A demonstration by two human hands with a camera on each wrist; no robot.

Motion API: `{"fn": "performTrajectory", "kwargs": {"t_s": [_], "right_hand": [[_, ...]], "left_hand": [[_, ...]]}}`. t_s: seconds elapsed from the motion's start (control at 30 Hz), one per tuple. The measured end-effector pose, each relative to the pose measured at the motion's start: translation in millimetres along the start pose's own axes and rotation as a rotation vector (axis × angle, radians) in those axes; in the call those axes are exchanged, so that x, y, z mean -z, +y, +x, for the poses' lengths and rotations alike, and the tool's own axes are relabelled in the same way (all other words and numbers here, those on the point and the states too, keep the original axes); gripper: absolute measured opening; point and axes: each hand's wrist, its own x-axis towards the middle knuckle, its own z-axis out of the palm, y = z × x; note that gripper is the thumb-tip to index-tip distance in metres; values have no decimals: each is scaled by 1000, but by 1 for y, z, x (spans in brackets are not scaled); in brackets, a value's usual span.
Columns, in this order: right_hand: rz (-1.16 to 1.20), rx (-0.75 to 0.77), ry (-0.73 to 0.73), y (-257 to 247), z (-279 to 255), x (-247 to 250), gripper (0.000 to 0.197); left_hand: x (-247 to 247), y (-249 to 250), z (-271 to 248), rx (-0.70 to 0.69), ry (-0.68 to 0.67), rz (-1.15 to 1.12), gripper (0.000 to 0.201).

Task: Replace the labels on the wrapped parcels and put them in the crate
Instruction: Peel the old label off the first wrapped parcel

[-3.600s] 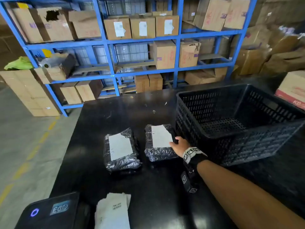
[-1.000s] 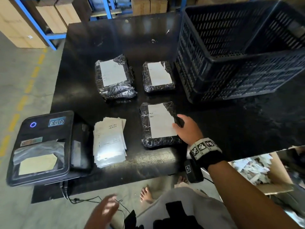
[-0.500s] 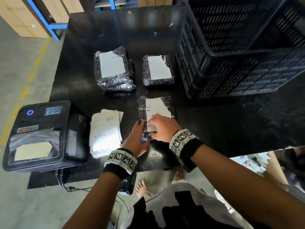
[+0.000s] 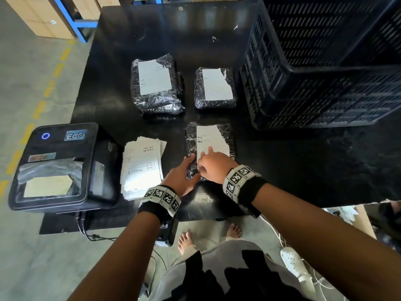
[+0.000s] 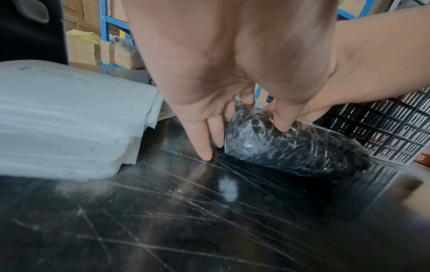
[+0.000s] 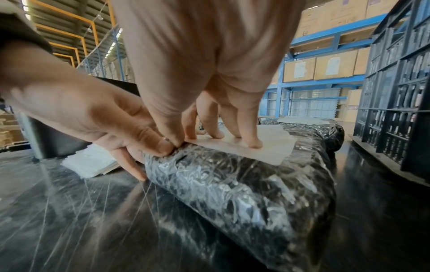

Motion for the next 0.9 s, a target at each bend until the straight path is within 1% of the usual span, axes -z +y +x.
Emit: {"fn": "performTrajectory", "kwargs": {"t_s": [0.23, 0.3, 0.4, 0.53, 0.7, 0.8, 0.83, 0.9], "right_hand": [[-34, -29, 3, -9, -2, -2, 31], [-15, -23, 12, -7, -1, 0, 28], [46, 1, 17, 1, -1, 1, 17], [4, 16, 15, 11, -1, 2, 23], [-65, 21, 0, 5, 4, 4, 25], [-130, 45, -26, 1, 9, 3, 37], [-145, 48, -31, 0, 10, 3, 36], [-163, 46, -44, -4, 10, 3, 23]], "left_hand": [[1, 0, 1, 8, 2, -33, 70], [2, 1, -1, 16, 8, -28, 70], [4, 1, -2, 14, 1, -37, 70], [6, -3, 0, 18, -44, -84, 74], [8, -5, 0, 13, -77, -93, 79], [8, -6, 0, 7, -70, -108, 78], [8, -6, -1, 7, -67, -113, 78], [7, -6, -1, 7, -62, -121, 78]]}}
